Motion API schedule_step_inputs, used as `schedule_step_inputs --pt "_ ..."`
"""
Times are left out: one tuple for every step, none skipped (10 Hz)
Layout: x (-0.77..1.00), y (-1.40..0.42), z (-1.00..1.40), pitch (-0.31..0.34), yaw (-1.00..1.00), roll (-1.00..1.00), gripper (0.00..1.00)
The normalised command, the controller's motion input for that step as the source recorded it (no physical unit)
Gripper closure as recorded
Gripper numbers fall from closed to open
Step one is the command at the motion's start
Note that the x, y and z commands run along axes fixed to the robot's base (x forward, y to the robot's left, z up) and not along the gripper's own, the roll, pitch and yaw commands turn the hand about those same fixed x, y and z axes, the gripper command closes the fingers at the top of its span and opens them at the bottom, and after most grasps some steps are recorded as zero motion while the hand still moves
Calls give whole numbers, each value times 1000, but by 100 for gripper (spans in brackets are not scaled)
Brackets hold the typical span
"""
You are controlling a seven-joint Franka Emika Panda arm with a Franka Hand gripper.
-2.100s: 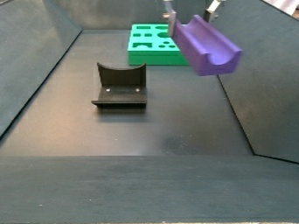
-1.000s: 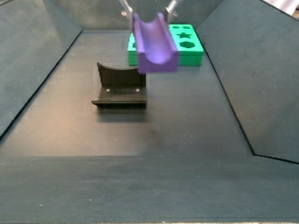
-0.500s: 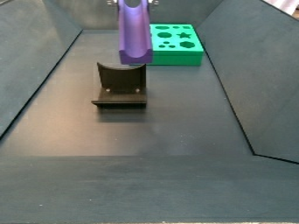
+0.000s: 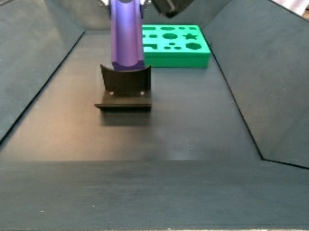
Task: Pick up the arch object. Move up. Place the arch object on the fixture. Regrasp the arch object. Move to above the board. Insert the arch object.
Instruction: Place the arch object on the fixture.
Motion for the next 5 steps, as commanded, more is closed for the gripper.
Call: schedule_step_inputs --pt "33 41 -6 80 -196 -1000 100" --pt "37 38 -9 66 -221 -1000 100" --pt "68 37 -12 45 -217 -829 100" --pt "83 43 -18 26 -194 -635 100" --pt "84 45 -16 5 -171 -449 100"
